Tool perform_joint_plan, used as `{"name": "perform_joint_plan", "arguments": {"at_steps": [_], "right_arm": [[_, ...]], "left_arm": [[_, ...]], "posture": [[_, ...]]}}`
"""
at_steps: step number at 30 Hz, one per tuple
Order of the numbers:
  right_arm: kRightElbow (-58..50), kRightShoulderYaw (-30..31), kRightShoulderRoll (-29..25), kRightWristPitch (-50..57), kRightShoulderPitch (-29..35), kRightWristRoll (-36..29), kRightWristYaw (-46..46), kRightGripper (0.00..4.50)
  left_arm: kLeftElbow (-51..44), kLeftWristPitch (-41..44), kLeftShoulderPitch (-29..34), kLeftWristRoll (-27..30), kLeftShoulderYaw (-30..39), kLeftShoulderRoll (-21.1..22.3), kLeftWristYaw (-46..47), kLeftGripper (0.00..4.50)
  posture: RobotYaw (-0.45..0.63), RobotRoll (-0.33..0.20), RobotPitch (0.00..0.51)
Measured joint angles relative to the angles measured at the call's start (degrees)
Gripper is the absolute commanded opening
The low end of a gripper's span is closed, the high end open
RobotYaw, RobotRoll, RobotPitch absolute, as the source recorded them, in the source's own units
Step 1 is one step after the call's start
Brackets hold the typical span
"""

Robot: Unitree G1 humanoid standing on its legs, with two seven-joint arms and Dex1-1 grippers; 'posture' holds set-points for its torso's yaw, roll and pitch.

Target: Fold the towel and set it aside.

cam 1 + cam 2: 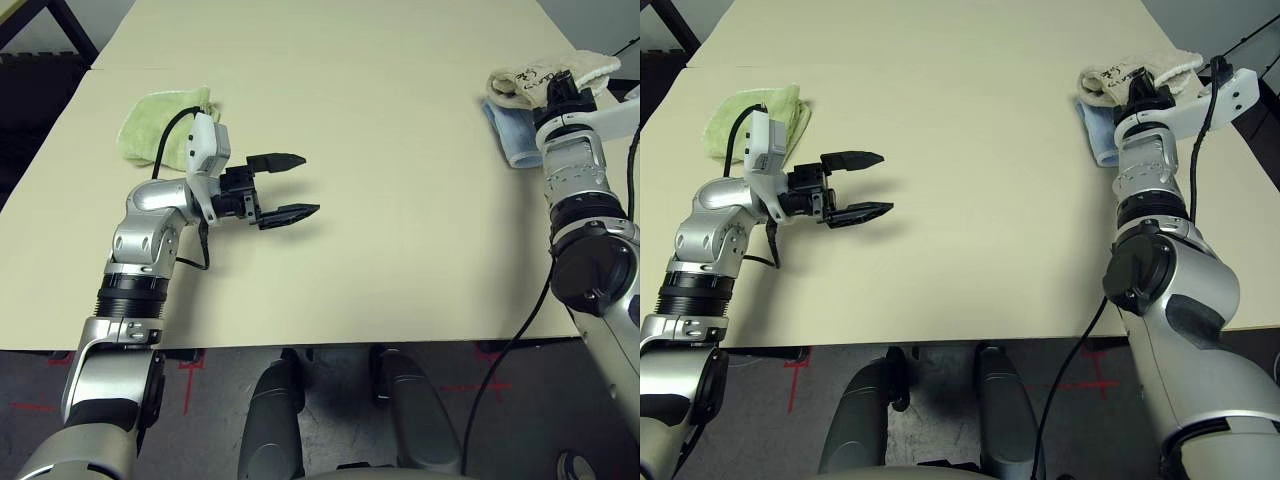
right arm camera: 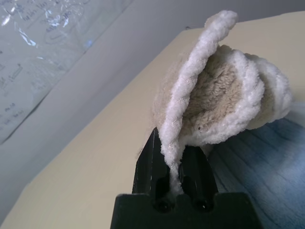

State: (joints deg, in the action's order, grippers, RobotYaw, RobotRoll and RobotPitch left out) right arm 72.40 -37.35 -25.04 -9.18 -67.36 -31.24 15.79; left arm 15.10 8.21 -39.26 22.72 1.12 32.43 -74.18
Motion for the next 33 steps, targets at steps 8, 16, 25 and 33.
{"name": "perform_joint_plan", "arguments": {"at_steps": [8,16,25,33], "right_arm": [[0.0,0.2,0.0,0.7,2.0,0.7,-1.4,0.05],[-0.3,-1.6,0.0,0.5,3.6,-0.3,-1.0,0.96],[-12.4,-0.9,0.9,5.7,11.6,-1.8,-3.6,4.3],[-57.8,4.1,5.7,30.4,35.7,-6.0,-14.4,4.46]], "left_arm": [[-0.5,0.5,0.1,0.0,-0.1,0.1,-0.3,4.5],[-0.5,0.5,0.2,-0.1,-0.1,0.3,-0.5,4.5],[-0.5,0.8,-0.4,-0.2,-0.2,0.8,-0.6,4.5],[1.7,0.6,-1.3,-0.3,-0.1,1.4,-0.8,4.5]], "posture": [[-0.1,0.0,0.189],[-0.1,0.0,0.18],[-0.1,0.0,0.176],[-0.13,0.0,0.18]]}}
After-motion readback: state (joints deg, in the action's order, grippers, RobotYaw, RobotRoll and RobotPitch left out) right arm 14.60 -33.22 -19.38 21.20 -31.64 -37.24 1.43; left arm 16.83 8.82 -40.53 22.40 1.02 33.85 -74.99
